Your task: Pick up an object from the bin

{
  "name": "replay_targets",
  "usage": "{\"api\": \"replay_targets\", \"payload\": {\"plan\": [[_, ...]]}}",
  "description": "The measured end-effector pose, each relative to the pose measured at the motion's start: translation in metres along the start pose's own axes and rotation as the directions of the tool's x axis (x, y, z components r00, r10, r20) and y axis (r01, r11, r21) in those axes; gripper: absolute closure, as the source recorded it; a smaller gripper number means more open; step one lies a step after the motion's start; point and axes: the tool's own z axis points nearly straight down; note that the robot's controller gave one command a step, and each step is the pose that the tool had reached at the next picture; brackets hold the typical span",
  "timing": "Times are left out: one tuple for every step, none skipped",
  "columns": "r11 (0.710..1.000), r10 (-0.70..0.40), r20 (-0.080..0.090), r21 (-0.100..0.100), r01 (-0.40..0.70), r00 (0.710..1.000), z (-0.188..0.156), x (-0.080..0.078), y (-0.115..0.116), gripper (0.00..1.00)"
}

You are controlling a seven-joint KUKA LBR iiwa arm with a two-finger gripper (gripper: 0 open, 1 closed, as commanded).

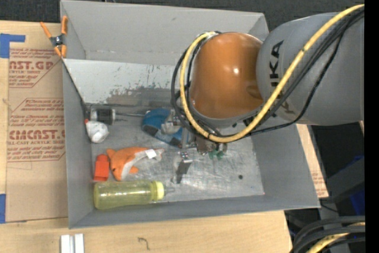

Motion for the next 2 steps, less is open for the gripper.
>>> {"api": "replay_targets", "payload": {"plan": [[0.967,-0.253,0.0,-0.002,0.253,0.967,0.075,-0.022,0.023,0.0],[0.988,-0.154,-0.002,-0.004,0.154,0.988,0.138,-0.062,0.016,1.0]]}}
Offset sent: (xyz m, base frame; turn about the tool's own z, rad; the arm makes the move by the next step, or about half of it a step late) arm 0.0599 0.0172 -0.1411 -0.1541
